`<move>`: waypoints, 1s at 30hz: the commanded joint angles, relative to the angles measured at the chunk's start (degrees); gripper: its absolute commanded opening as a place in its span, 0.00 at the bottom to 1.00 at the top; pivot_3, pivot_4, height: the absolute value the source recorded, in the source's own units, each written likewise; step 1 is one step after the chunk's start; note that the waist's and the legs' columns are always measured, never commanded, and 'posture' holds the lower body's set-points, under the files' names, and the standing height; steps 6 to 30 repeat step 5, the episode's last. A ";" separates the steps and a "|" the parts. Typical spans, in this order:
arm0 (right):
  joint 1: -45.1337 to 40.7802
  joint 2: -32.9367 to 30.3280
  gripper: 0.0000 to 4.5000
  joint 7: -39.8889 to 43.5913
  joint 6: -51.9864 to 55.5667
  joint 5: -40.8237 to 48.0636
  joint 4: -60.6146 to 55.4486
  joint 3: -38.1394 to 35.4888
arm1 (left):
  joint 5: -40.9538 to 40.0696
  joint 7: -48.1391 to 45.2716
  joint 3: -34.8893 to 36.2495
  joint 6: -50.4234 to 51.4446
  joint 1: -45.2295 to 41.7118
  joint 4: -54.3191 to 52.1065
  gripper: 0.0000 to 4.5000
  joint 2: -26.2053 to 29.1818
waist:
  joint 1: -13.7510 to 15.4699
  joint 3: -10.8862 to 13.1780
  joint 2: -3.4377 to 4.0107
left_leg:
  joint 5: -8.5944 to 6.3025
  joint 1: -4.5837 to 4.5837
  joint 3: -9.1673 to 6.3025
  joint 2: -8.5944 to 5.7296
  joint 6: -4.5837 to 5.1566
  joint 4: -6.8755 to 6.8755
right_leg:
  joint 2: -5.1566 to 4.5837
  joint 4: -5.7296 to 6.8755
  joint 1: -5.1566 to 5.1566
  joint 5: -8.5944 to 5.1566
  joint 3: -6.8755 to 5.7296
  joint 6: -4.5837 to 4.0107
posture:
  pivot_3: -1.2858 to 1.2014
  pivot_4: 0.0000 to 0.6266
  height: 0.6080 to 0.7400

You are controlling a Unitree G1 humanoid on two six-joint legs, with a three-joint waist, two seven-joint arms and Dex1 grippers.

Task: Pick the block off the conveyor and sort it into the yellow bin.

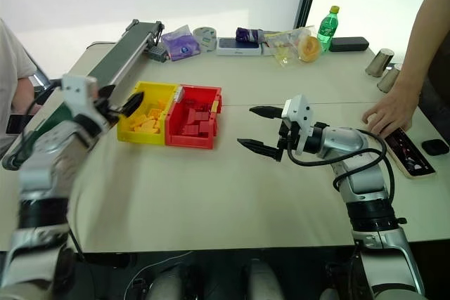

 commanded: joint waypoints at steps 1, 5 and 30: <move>-1.89 -0.14 1.00 0.83 -0.44 1.05 -0.46 -0.60 | -3.84 -2.57 6.99 1.29 4.56 -7.77 0.99 3.73 | 0.31 0.00 0.00 | 0.00 0.00 -0.01 -0.02 0.00 0.01 | -0.03 0.00 0.03 0.00 0.00 0.00 | 0.52 0.24 1.00; -2.64 0.07 1.00 1.53 0.11 1.14 -0.06 -0.17 | -7.42 -7.71 13.87 2.14 13.07 -11.59 0.99 7.35 | 0.83 0.00 0.00 | -0.01 0.01 -0.05 -0.06 0.01 0.05 | -0.07 0.00 0.08 0.00 -0.02 0.00 | 0.52 0.24 1.00; -2.64 0.07 1.00 1.53 0.11 1.14 -0.06 -0.17 | -7.42 -7.71 13.87 2.14 13.07 -11.59 0.99 7.35 | 0.83 0.00 0.00 | -0.01 0.01 -0.05 -0.06 0.01 0.05 | -0.07 0.00 0.08 0.00 -0.02 0.00 | 0.52 0.24 1.00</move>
